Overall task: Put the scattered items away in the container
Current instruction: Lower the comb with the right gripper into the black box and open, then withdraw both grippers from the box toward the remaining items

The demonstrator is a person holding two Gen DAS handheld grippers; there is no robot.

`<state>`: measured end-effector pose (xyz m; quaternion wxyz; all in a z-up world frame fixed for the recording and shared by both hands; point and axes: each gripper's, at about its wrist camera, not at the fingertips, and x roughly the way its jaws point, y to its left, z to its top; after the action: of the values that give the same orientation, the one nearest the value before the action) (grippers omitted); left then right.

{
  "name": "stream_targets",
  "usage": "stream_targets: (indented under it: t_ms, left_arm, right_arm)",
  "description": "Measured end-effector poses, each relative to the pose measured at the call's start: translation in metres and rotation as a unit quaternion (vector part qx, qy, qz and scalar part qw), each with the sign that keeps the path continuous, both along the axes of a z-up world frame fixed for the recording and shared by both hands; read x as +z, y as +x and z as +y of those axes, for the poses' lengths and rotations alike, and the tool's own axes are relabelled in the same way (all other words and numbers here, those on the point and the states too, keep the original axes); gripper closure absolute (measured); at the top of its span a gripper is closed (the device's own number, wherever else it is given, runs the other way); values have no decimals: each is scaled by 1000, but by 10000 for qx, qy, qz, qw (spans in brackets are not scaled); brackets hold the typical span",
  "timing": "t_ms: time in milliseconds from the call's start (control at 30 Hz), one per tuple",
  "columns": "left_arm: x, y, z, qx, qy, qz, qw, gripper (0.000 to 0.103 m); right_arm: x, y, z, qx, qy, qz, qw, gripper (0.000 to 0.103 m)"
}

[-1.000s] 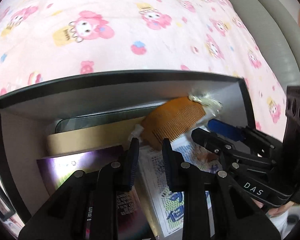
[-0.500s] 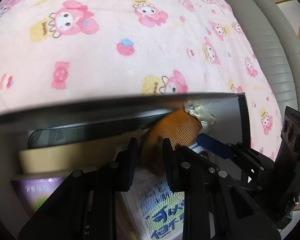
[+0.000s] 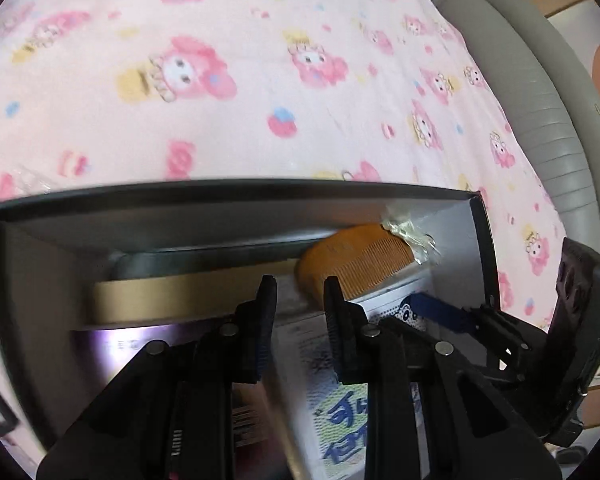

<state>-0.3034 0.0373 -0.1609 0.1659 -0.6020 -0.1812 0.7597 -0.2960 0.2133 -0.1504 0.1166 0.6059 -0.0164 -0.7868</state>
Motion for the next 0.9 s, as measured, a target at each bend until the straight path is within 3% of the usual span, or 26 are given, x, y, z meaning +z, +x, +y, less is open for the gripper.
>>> stream_targets:
  t_ms: [133, 400, 467, 600, 733, 900]
  left_arm:
    - [-20, -2, 6, -116, 245, -369, 9990, 80]
    - [-27, -17, 31, -414, 586, -317, 9969, 79]
    - [-22, -14, 29, -364, 482, -229, 9979, 78]
    - [4, 3, 18, -265, 12, 168, 9995, 73]
    - [39, 29, 5, -150, 179, 747, 9969, 52]
    - [74, 65, 14, -192, -155, 1336, 9907, 51]
  right_arm:
    - [-3, 4, -5, -61, 143, -30, 9999, 63]
    - [-2, 7, -5, -153, 97, -39, 9998, 61]
    - [-3, 6, -5, -132, 138, 52, 9998, 61]
    - [-1, 6, -6, -174, 195, 156, 9995, 61]
    - [14, 18, -10, -169, 551, 321, 9978, 61]
    - [52, 65, 0, -525, 444, 838, 9941, 53]
